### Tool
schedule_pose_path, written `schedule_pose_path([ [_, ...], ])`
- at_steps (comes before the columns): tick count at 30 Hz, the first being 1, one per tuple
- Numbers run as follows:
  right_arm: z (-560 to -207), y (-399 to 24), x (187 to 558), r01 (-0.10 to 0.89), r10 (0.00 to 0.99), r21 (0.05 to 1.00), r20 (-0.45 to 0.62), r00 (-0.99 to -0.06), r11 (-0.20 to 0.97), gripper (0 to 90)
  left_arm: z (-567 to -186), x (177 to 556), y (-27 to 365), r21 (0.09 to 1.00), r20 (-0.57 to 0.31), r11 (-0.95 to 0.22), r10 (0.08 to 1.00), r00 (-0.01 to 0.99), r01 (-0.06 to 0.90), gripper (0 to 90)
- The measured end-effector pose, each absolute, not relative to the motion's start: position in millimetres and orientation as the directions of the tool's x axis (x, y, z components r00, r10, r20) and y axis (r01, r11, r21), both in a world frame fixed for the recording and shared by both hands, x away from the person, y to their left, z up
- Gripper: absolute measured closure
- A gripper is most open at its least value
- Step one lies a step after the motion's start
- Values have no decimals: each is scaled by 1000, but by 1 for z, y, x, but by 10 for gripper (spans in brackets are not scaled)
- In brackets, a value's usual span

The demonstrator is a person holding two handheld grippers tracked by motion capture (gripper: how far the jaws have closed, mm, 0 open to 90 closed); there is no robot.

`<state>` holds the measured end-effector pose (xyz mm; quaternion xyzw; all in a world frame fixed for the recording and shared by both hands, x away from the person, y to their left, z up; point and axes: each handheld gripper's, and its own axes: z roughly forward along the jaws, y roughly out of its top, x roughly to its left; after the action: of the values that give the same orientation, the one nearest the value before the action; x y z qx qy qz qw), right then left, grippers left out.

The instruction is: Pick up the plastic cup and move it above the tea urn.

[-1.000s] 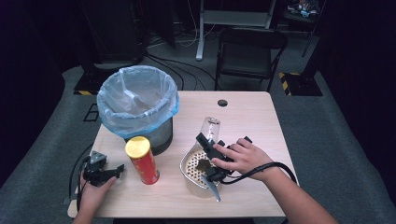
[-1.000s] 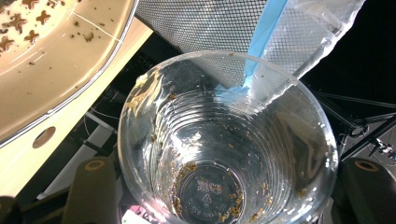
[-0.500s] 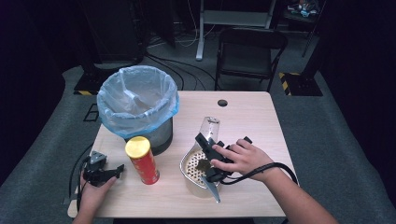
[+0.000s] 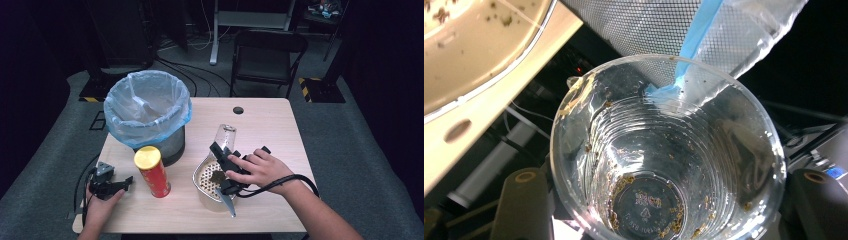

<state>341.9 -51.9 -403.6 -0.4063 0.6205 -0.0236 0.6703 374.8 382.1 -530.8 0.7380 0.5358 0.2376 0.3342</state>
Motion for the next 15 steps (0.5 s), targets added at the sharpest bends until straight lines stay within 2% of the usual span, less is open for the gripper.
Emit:
schedule_pose_path([
  [6, -399, -53, 342, -493, -508, -537, -836, 206, 684, 341, -531, 375, 382, 748, -7, -202, 950, 313, 632, 153],
  [7, -403, -55, 341, -495, -463, -484, -869, 176, 721, 340, -531, 375, 382, 748, -7, -202, 950, 313, 632, 153],
  [12, -399, -54, 342, -510, -463, -472, -873, 155, 719, 339, -531, 375, 382, 748, -7, -202, 950, 313, 632, 152],
  [13, -399, -56, 342, -502, -410, -421, -902, 139, 756, 338, -531, 375, 382, 748, -8, -202, 950, 312, 632, 153],
  [15, -399, -56, 343, -504, -401, -399, -909, 112, 766, 337, -531, 375, 382, 749, -7, -202, 950, 313, 632, 153],
])
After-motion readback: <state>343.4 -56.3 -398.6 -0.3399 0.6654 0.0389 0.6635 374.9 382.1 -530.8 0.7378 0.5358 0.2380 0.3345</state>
